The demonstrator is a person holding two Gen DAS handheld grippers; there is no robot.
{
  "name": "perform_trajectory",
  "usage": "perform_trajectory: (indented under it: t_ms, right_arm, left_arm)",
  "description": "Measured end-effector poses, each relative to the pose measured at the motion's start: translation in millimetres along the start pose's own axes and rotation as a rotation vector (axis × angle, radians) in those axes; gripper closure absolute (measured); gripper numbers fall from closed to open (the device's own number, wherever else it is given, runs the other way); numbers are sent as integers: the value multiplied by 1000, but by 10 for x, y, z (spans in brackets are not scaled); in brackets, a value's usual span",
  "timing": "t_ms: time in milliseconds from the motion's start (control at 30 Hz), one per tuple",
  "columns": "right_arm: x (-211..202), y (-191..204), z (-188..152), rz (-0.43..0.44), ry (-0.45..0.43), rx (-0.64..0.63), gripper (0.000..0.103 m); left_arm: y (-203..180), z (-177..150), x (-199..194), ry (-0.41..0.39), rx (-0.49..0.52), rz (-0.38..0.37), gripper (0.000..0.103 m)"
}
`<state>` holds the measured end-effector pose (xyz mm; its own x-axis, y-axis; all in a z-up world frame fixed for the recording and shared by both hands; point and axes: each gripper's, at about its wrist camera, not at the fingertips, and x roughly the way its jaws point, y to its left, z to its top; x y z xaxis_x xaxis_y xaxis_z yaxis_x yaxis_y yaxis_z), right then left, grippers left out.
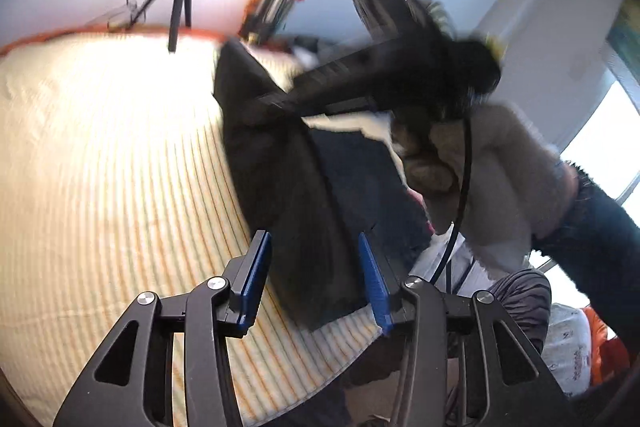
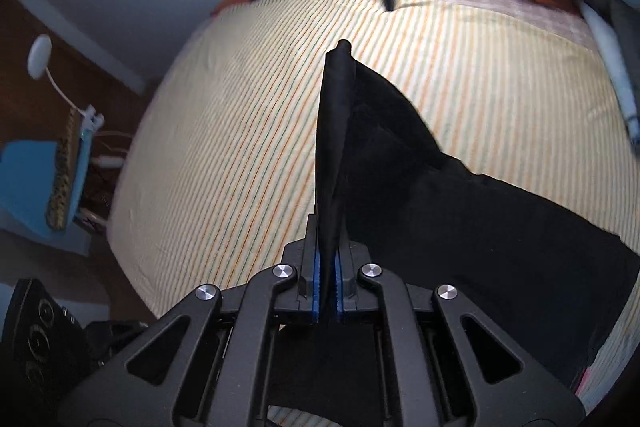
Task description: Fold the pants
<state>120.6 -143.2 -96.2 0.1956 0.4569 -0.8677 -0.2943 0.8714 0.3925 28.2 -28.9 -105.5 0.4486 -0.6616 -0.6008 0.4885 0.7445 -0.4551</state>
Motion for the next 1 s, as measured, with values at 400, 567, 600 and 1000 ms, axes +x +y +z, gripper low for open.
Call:
perform_trajectory:
  t_ms: [400, 567, 600, 1000]
  right_arm:
    - [-527, -592, -294, 81, -126, 126, 98]
    - [-650, -854, -381, 84, -163, 164, 98]
    - [-693, -912, -403, 85, -172, 168, 98]
    - [-964, -1559, -726, 3, -213, 218, 99]
  left_arm:
    - [102, 324, 81, -109, -59, -30, 59]
    - [73, 496, -48, -183, -19, -73, 59]
    - [90, 516, -39, -190, -20, -52, 59]
    - [-402, 309, 1067, 47, 220, 62, 59]
